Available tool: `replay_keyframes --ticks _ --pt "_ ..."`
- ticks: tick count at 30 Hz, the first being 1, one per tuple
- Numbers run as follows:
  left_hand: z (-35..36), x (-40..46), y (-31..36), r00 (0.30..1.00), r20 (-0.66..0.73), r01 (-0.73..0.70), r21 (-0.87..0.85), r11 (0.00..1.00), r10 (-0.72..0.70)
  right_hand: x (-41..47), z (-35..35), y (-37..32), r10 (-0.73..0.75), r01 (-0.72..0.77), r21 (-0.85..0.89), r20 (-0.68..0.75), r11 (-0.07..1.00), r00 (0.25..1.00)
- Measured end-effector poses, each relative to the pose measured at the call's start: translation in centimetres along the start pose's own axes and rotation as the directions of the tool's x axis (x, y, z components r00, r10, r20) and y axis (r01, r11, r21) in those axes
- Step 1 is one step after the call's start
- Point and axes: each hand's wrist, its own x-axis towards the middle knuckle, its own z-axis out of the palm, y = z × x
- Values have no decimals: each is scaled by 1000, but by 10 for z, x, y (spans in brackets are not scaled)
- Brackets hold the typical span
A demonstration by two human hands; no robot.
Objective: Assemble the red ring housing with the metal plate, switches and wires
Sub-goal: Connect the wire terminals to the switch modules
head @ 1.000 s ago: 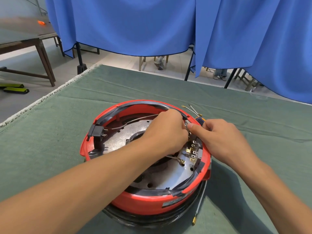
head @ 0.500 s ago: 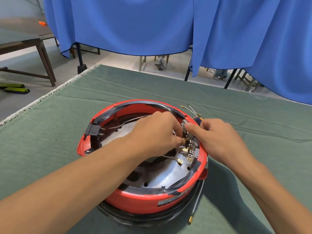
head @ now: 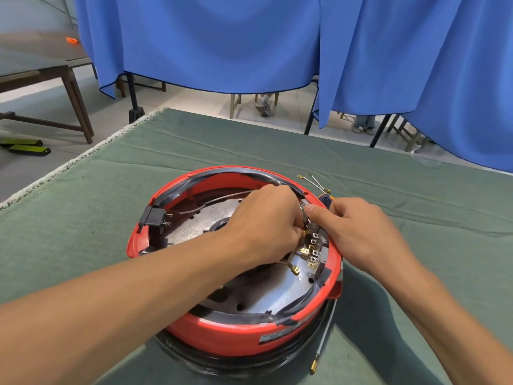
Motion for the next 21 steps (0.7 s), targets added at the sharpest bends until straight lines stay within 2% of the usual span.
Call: replay_keyframes --ticks 3,8,21 --pt "3 0 0 999 -33 0 29 1000 1 1 -1 0 -3 3 2 -1 1000 1000" --pt "9 -3 4 994 -71 -78 137 988 88 -1 0 0 -7 7 -3 -4 1000 1000" --pt "5 1 -2 1000 7 -14 -5 1000 14 1 2 3 17 -17 20 -11 1000 1000"
